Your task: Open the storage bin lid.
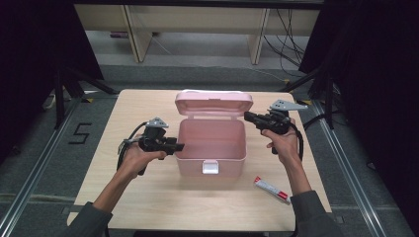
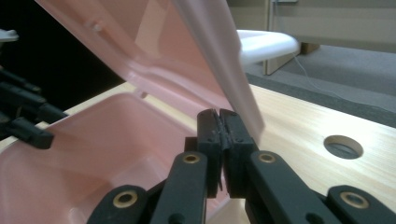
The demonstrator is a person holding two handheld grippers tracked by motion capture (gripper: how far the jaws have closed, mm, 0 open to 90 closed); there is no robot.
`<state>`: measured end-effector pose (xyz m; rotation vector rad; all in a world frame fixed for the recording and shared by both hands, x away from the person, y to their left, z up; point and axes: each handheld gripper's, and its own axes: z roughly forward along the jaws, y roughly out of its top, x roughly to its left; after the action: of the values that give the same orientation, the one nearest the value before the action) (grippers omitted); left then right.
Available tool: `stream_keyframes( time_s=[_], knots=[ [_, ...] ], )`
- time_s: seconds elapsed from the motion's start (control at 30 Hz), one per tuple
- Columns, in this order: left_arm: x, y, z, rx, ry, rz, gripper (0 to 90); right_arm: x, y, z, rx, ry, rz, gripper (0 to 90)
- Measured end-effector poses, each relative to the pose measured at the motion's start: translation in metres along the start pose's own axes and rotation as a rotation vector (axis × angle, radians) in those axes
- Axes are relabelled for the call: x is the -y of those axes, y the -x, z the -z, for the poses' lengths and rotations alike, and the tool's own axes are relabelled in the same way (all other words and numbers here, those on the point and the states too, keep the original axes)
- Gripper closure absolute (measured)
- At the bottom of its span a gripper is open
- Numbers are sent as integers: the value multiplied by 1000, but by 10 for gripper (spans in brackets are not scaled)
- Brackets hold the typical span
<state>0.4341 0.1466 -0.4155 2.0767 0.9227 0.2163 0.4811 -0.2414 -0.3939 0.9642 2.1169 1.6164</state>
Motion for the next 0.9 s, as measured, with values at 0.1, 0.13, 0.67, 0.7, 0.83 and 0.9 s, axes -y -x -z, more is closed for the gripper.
stream_keyframes(
  time_s=[0.1, 0.13, 0.67, 0.7, 0.83, 0.9],
  knots=[
    [0, 1, 0, -7, 1, -2, 585, 1, 6, 0, 21, 2, -31, 881],
    [0, 1, 0, -7, -2, -6, 585, 2, 8, -1, 22, 20, -38, 880],
    [1, 2, 0, -10, 0, -13, 595, -2, 21, -11, 62, 7, -59, 870],
    [1, 3, 0, -11, 2, -12, 596, -2, 22, -13, 70, 22, -50, 870],
    [2, 5, 1, -16, -1, -12, 594, -1, 24, -17, 80, 14, -96, 871],
    [3, 7, 2, -15, -3, -22, 595, -1, 27, -20, 91, 17, -81, 871]
  ],
)
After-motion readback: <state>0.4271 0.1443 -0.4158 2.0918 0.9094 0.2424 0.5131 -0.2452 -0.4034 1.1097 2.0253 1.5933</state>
